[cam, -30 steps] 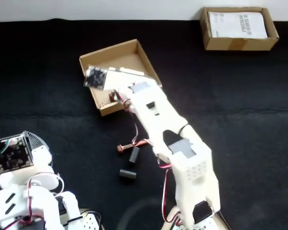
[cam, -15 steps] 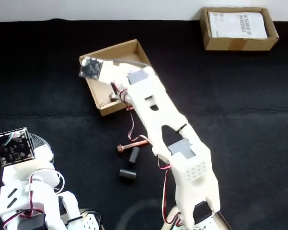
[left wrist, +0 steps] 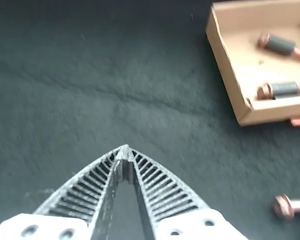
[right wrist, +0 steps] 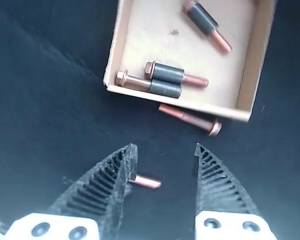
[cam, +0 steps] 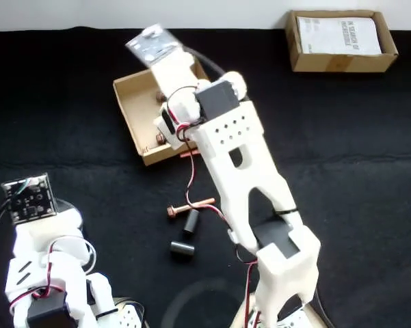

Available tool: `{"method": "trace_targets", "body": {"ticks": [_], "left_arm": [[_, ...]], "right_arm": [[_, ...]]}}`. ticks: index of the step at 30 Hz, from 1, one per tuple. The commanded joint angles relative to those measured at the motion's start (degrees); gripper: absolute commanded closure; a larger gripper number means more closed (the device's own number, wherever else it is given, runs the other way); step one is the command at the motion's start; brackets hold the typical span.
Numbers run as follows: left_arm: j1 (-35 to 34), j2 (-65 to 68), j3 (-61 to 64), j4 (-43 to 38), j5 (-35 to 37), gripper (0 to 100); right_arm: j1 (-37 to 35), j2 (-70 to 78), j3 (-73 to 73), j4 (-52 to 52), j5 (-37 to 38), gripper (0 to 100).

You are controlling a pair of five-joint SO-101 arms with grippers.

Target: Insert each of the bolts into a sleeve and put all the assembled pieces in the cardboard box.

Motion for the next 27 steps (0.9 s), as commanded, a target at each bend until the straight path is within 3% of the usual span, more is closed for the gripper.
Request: {"method": "trace_targets", "body": {"ticks": [1,10,15,23,27], "left_arm": [[2.68,-0.22,-0.04,2.46,0.09,99],[4.18,-0.22,0.57,2.55,0.09,99],[4.00,-0.22,6.55,2.20,-0.09,99],[3.82,-0.22,11.30,2.11,-0.09,99],[3.82,-0.22,15.52,-2.02,-0.09,99]], "right_arm": [[-0.04,-6.81,0.31,1.36,-14.33,83.3],[-6.90,-26.24,39.87,1.10,-24.00,83.3],[-4.00,-34.59,53.67,-2.42,-24.88,83.3],[-0.66,-36.53,71.16,-16.48,-25.32,83.3],[-0.75,-36.53,77.14,-25.36,-27.43,83.3]]}}
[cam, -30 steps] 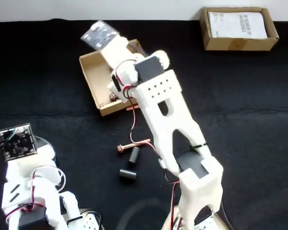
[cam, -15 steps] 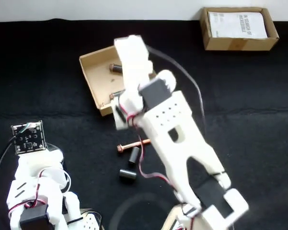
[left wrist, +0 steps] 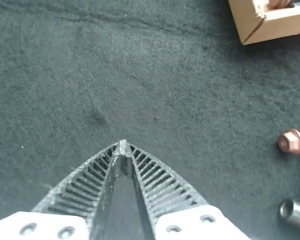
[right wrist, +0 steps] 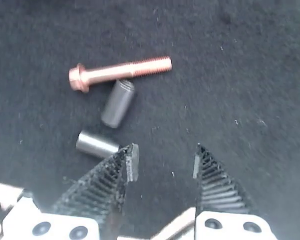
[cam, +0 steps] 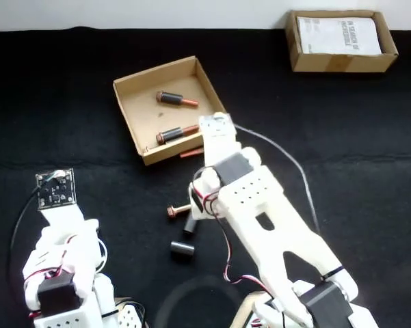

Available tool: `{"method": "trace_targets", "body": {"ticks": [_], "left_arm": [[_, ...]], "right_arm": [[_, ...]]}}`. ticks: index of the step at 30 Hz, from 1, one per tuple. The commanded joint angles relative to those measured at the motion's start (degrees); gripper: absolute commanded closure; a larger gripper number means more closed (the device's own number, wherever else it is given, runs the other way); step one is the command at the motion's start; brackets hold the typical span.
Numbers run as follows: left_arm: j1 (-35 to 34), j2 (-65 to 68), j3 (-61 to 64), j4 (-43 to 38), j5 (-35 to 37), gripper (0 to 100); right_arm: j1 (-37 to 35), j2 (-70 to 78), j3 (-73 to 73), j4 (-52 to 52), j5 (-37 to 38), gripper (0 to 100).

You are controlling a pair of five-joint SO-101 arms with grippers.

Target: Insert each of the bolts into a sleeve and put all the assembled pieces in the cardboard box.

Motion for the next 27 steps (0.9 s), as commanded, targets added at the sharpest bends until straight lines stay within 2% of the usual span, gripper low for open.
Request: {"method": "trace_targets", "body": {"ticks": [1,12,19,27], "left_arm": [[0.40,-0.31,2.86,-4.22,-0.09,99],[0.40,-0.31,11.12,-10.46,-0.09,99],[0.40,-0.31,13.93,-10.81,-0.09,99],[0.40,-0.31,14.02,-10.81,-0.09,99]], "right_arm": [[0.40,-2.15,3.38,-6.29,-2.20,83.3],[-5.93,-0.57,9.27,-17.36,-9.14,83.3],[-7.78,8.92,9.01,-17.54,-10.02,83.3],[-8.92,12.88,4.79,-17.54,-10.02,83.3]]}}
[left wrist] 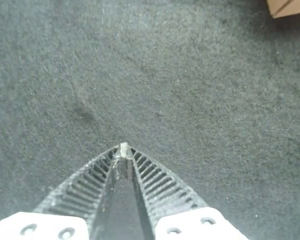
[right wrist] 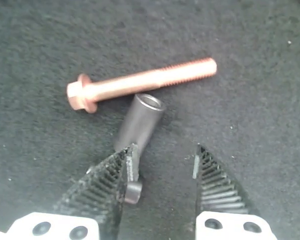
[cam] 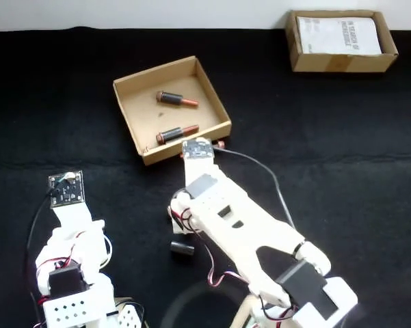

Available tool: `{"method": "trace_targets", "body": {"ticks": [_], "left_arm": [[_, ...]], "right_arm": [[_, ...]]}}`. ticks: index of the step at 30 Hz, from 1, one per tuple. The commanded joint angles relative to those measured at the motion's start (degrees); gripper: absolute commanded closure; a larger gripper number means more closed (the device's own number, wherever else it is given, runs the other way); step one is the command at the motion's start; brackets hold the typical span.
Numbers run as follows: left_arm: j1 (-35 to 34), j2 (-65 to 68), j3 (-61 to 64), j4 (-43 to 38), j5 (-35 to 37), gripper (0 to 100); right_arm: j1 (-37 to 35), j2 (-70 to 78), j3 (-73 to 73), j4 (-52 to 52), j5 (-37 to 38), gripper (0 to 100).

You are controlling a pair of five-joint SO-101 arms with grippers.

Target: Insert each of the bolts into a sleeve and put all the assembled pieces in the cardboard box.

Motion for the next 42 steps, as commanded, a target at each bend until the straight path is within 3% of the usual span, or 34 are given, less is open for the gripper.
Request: {"method": "trace_targets", "body": {"ticks": [1,27,32,42], "left_arm": [[0.40,-0.31,0.13,-1.05,-0.09,99],[0.40,-0.48,1.27,-1.49,-0.18,99],[0.48,-0.57,1.71,-1.49,-0.18,99],[0.66,-0.57,1.71,-1.67,-0.09,99]], "right_arm": [[-1.63,0.75,-3.65,-0.40,-0.44,83.3],[-2.77,13.14,-13.93,-1.45,-0.53,83.4],[-2.51,16.48,-17.01,-1.10,0.00,99.7],[-2.51,16.31,-18.24,7.43,0.09,99.1]]}}
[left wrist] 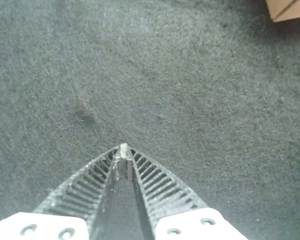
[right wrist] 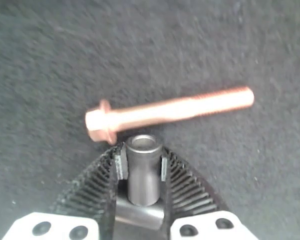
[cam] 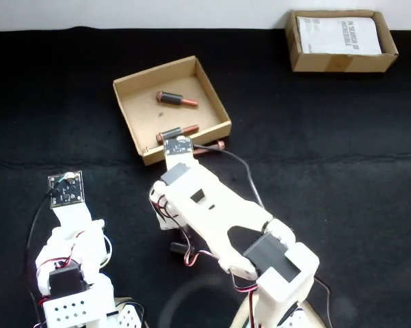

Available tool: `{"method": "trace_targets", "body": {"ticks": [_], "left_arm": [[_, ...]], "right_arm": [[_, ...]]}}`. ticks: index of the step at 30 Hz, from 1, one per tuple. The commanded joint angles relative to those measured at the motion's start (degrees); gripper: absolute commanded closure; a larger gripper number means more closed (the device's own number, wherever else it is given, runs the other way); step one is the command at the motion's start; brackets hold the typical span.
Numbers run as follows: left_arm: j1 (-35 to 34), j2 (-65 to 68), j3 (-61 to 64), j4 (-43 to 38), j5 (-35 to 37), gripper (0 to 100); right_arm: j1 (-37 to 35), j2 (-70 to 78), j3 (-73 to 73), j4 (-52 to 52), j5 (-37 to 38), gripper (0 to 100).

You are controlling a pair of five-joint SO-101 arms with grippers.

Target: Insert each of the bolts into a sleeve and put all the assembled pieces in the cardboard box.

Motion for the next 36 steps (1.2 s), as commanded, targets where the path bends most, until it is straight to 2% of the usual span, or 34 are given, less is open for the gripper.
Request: {"method": "trace_targets", "body": {"ticks": [1,4,8,9,17,20,24,29,32,36], "left_arm": [[0.57,-0.57,1.01,-1.05,0.09,99],[0.57,-0.57,0.66,-1.14,1.05,99],[0.75,-0.31,-5.14,-1.14,12.57,99],[1.27,-0.22,-7.43,-1.14,13.45,99],[10.24,4.00,-22.29,-1.14,13.71,99],[12.09,15.08,-31.25,-1.14,13.89,99],[13.67,36.53,-49.98,0.18,18.73,99],[23.43,60.26,-73.01,14.77,28.84,99],[31.16,71.78,-81.36,23.65,36.04,99],[37.49,84.35,-85.76,26.64,39.47,99]], "right_arm": [[-0.31,-1.27,-4.18,3.21,0.09,99.1],[-0.13,-4.44,-8.57,5.58,0.18,99.1],[2.24,-10.15,-14.99,8.13,3.25,99.1],[3.12,-11.56,-16.31,8.92,4.13,99.1],[9.71,-21.23,-19.12,18.07,5.80,99.1],[13.32,-25.19,-19.12,19.91,5.80,99.1],[19.38,-32.22,-19.03,19.91,7.21,99.1],[25.19,-39.69,-15.34,20.18,9.41,99.1],[27.65,-43.21,-10.33,19.74,9.41,99.1],[29.49,-46.11,-4.35,19.47,9.49,99.1]]}}
